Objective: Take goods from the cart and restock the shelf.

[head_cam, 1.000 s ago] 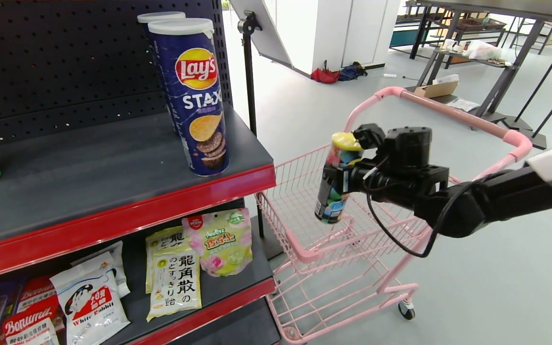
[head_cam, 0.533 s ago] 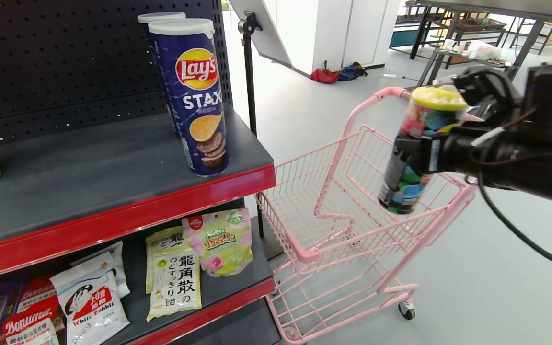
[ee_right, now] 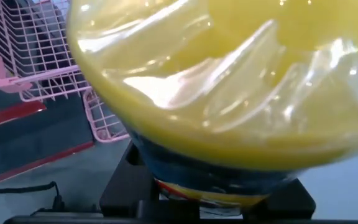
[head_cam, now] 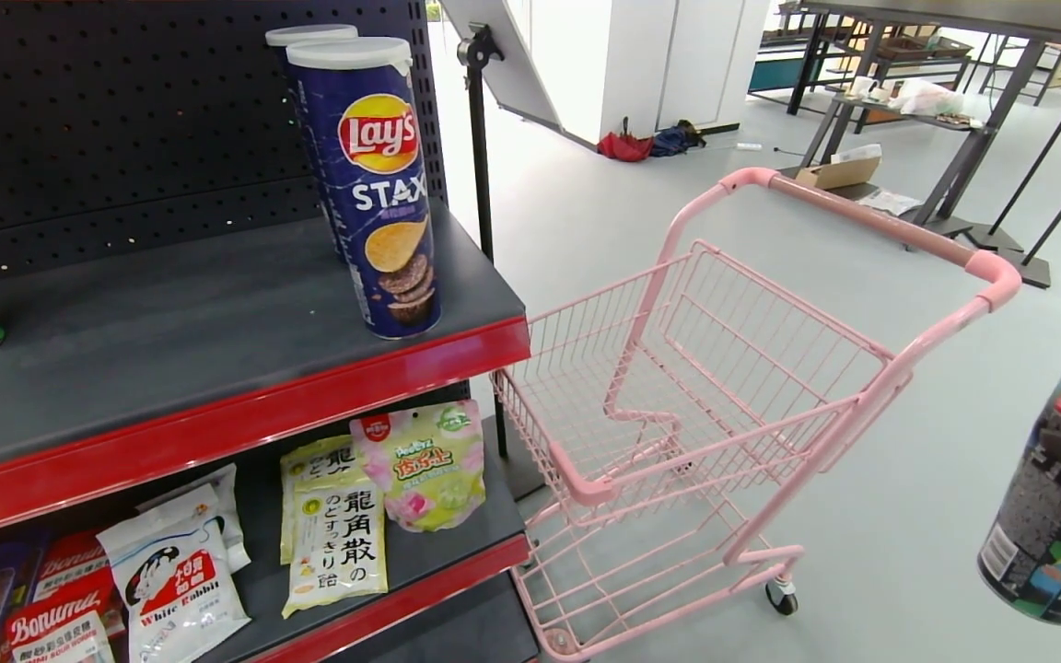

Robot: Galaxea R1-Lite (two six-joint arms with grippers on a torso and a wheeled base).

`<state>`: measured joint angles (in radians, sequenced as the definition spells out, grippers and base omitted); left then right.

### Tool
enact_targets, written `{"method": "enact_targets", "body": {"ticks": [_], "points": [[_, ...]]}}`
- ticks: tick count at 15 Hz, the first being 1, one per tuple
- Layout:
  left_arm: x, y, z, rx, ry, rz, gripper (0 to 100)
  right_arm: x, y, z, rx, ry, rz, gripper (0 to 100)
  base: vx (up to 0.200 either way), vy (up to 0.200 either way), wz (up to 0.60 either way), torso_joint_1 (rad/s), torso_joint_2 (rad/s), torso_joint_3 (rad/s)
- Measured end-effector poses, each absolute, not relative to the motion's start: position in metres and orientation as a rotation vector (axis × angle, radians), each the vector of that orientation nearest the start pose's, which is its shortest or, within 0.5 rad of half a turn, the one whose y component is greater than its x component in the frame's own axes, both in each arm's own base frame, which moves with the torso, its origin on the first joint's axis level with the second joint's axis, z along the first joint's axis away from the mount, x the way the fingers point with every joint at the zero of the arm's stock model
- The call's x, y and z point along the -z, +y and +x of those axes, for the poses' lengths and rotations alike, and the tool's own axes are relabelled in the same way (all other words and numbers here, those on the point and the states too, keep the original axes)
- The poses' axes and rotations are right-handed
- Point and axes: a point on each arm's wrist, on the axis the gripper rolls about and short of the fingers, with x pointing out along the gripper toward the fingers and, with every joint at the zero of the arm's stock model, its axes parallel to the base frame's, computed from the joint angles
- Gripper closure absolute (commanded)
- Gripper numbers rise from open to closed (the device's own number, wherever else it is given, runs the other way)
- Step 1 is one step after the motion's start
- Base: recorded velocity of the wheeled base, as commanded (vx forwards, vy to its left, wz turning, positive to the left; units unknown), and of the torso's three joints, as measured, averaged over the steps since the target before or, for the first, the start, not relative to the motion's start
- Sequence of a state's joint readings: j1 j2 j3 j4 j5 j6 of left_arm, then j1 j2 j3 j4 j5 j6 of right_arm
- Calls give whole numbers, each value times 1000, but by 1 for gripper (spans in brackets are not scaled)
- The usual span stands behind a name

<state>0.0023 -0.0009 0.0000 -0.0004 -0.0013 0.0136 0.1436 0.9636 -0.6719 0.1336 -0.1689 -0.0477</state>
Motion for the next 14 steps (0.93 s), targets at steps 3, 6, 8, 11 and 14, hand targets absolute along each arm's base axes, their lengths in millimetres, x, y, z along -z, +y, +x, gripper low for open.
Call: {"method": "enact_targets", "body": {"ticks": [3,6,8,11,14], "points": [[-76,0,-23,-1,-2,15,0,-230,9,97,21,376,-102,100,0,0,0,0,0,0],[-76,0,-23,-1,-2,15,0,-233,8,91,17,344,-101,100,0,0,0,62,-199,-132],[-76,0,-23,-1,-2,15,0,-233,8,88,9,337,-98,100,0,0,0,168,-488,-313],[-76,0,-23,-1,-2,14,0,-233,9,87,-26,330,-94,100,0,0,0,191,-552,-356],[-76,0,-23,-1,-1,14,0,-228,9,86,-36,341,-107,100,0,0,0,240,-601,-372]]}}
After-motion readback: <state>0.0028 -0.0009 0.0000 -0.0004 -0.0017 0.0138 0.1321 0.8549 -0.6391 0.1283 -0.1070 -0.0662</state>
